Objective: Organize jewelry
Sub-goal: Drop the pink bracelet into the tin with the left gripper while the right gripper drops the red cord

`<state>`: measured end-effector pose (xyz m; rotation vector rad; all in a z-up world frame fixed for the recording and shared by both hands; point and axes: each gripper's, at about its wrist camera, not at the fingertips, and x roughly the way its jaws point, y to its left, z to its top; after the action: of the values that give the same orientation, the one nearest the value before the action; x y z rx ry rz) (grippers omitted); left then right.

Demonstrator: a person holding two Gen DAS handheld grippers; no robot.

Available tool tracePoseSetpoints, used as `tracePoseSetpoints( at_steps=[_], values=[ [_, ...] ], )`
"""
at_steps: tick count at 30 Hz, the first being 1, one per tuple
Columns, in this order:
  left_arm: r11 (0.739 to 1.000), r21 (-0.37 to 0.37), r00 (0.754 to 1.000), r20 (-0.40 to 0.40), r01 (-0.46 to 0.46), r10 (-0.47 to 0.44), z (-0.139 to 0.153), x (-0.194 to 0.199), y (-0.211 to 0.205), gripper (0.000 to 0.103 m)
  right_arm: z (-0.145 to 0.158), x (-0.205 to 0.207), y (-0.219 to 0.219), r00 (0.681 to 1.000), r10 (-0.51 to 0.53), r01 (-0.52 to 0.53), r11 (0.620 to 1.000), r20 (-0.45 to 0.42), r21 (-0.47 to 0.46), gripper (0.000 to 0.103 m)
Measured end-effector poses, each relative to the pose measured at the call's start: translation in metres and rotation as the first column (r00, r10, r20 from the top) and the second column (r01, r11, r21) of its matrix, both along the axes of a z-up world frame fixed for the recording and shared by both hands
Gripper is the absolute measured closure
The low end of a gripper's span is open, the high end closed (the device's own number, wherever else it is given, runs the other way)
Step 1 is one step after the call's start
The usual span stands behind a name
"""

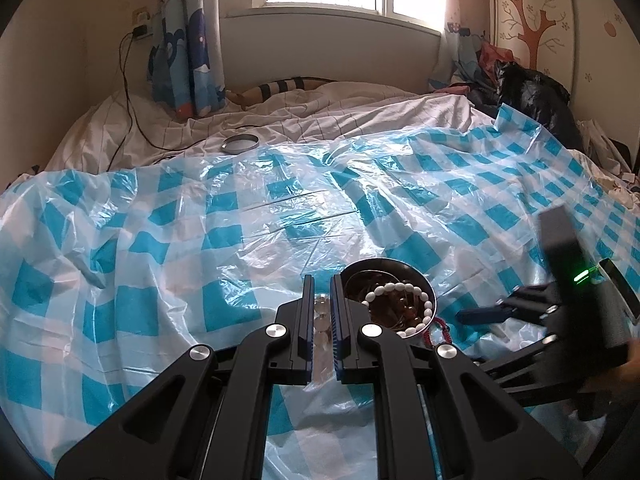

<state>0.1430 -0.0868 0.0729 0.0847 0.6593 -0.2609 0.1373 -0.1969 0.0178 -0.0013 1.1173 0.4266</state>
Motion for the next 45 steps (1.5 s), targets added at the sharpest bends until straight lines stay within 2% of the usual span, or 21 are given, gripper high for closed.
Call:
tracePoseSetpoints(
  at_steps=[1,2,3,4,5,8,11,15,19,23,28,33,35,36,38,39,41,42,43,45],
  values=[
    [1.0,-0.002,1.0,0.0,0.0,0.0,0.0,-0.001,0.0,0.096,-0.003,0.0,0.002,1.0,0.009,-0.009,1.0,0.007,-0.013,0.041],
    [1.0,-0.004,1.0,-0.001,0.001,-0.001,0.0,-0.001,-0.001,0.096,-0.004,-0.001,0.003,1.0,0.019,-0.019,0.999,0.015,-0.026,0.046],
    [1.0,-0.001,1.0,0.0,0.001,-0.001,0.0,-0.001,-0.001,0.096,-0.002,-0.001,0.006,0.999,0.033,-0.032,0.999,0.02,-0.041,0.057],
    [1.0,-0.003,1.0,0.0,0.001,-0.001,0.0,-0.001,0.0,0.096,0.001,-0.002,0.005,0.999,0.038,-0.037,0.998,0.015,-0.042,0.084],
    [1.0,-0.011,1.0,-0.003,0.003,-0.003,0.0,-0.001,0.0,0.096,0.003,-0.002,0.003,0.999,0.037,-0.037,0.999,0.014,-0.029,0.087],
    [0.999,-0.034,1.0,-0.01,0.005,-0.005,0.0,-0.001,0.001,0.096,0.012,-0.005,-0.006,0.999,0.035,-0.035,0.998,0.004,0.043,0.087],
    [0.996,-0.085,1.0,-0.021,0.007,-0.009,0.002,0.0,0.005,0.096,0.028,-0.006,-0.023,1.0,0.011,-0.012,0.988,0.004,0.154,0.087],
    [0.99,-0.144,0.999,-0.035,0.001,-0.006,0.004,0.003,0.012,0.096,0.054,-0.005,-0.043,0.999,-0.032,0.02,0.954,0.035,0.298,0.087],
    [0.981,-0.194,0.999,-0.054,-0.013,0.002,0.003,0.009,0.02,0.096,0.074,-0.007,-0.054,0.994,-0.067,0.029,0.924,0.087,0.381,0.087],
    [0.97,-0.242,0.998,-0.054,0.01,-0.023,0.005,0.011,0.016,0.096,0.086,-0.007,-0.063,0.986,-0.113,0.053,0.904,0.119,0.424,0.087],
    [0.959,-0.278,0.998,-0.022,0.056,-0.064,0.013,0.01,0.001,0.096,0.092,-0.006,-0.06,0.977,-0.142,0.059,0.897,0.159,0.439,0.087],
    [0.94,-0.328,0.995,-0.002,0.093,-0.099,0.013,0.015,-0.013,0.096,0.093,-0.006,-0.048,0.965,-0.147,0.048,0.912,0.216,0.408,0.087],
    [0.933,-0.353,0.995,-0.037,0.071,-0.09,0.005,0.024,-0.015,0.096,0.088,0.0,-0.038,0.966,-0.127,0.036,0.929,0.226,0.369,0.087],
    [0.942,-0.333,0.994,-0.085,0.042,-0.074,-0.004,0.032,-0.017,0.095,0.081,0.006,-0.031,0.971,-0.104,0.027,0.942,0.214,0.334,0.086],
    [0.959,-0.283,0.983,-0.175,-0.002,-0.049,-0.021,0.043,-0.018,0.086,0.058,0.018,-0.017,0.986,-0.074,0.032,0.963,0.147,0.267,0.062],
    [0.967,-0.248,0.978,-0.207,-0.055,0.002,-0.028,0.045,-0.014,0.08,0.051,0.019,-0.017,0.988,-0.085,0.047,0.962,0.131,0.27,0.062],
    [0.969,-0.237,0.979,-0.201,-0.075,0.027,-0.025,0.042,-0.008,0.076,0.048,0.019,-0.023,0.986,-0.118,0.081,0.954,0.115,0.289,0.062],
    [0.97,-0.23,0.982,-0.184,-0.08,0.037,-0.022,0.039,-0.005,0.068,0.052,0.018,-0.028,0.983,-0.136,0.094,0.95,0.124,0.298,0.062],
    [0.972,-0.218,0.985,-0.162,-0.086,0.051,-0.017,0.035,-0.003,0.056,0.056,0.017,-0.033,0.979,-0.153,0.107,0.947,0.131,0.304,0.062],
    [0.978,-0.191,0.991,-0.118,-0.087,0.066,-0.01,0.029,-0.002,0.051,0.064,0.013,-0.042,0.975,-0.175,0.124,0.94,0.138,0.317,0.062]
  ],
)
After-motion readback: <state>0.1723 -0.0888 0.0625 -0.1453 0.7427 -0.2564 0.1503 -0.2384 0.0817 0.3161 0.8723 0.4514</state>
